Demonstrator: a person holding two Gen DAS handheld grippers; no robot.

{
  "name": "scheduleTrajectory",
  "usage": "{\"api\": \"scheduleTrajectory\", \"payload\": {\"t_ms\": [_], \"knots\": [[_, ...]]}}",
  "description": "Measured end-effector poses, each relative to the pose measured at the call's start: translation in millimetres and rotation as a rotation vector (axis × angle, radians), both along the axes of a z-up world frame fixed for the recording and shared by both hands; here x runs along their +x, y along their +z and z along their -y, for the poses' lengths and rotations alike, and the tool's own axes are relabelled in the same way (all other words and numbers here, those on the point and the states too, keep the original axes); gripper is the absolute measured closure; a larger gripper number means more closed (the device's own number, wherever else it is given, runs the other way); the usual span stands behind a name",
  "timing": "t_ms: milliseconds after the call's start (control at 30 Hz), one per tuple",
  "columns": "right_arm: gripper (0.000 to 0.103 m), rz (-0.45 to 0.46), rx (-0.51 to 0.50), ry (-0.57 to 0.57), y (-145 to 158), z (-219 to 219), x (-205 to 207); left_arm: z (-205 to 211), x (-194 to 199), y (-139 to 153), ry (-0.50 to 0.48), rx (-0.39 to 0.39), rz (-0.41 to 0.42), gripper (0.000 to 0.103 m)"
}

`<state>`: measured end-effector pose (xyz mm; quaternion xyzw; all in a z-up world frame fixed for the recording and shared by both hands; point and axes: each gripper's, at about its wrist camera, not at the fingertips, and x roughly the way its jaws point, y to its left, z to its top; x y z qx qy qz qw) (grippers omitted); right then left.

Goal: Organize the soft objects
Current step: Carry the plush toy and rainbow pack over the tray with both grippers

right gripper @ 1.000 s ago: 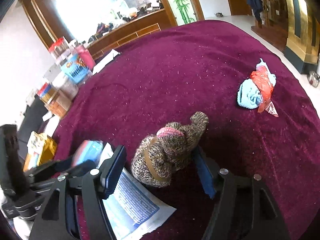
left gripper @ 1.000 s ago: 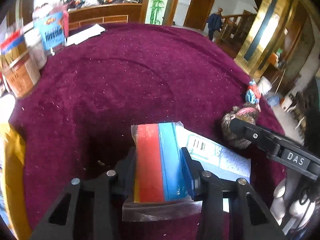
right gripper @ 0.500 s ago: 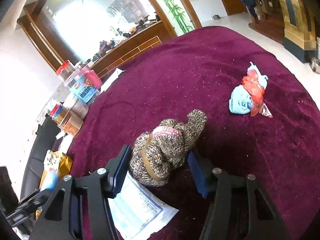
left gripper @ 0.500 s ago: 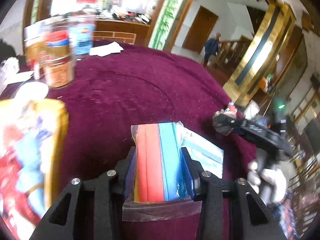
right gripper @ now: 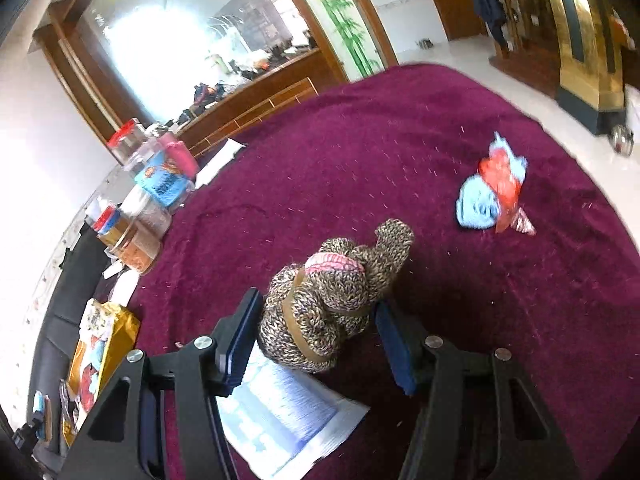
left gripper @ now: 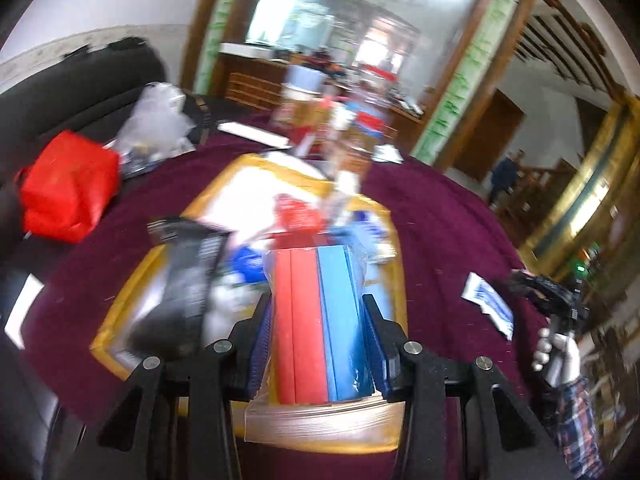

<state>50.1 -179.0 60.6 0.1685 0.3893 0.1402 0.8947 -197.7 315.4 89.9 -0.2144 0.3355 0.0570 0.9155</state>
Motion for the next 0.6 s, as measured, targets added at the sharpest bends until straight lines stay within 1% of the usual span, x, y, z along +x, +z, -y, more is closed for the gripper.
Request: {"api": "scheduleTrajectory", "payload": {"t_ms": [133, 233, 333, 400, 467, 533, 600], "knots": [[0.046, 0.047, -0.012, 0.065, 31, -21, -32, -23, -9, -17, 0.033, -0.024, -0.017, 0.058], [0.046, 0.074, -0.04, 0.133, 53, -44, -54, -29, -6, -31, 0.022, -0.057, -0.024, 0.059], [0.046, 0.092, -0.069, 0.202, 68, -72, -71, -27, -1, -42, 0.005, -0.057, -0.038, 0.058], [0.046, 0.097, -0.086, 0.242, 72, -93, -80, -22, 6, -48, -0.003, -0.02, -0.059, 0.057], [0.046, 0.099, -0.098, 0.286, 73, -114, -88, -19, 9, -54, 0.01, 0.031, -0.078, 0.057], [0.046, 0.09, -0.096, 0.326, 70, -131, -93, -19, 13, -59, 0.013, 0.045, -0.094, 0.055], [0.046, 0.08, -0.099, 0.368, 67, -153, -98, -16, 14, -60, 0.009, 0.078, -0.102, 0.048]]}}
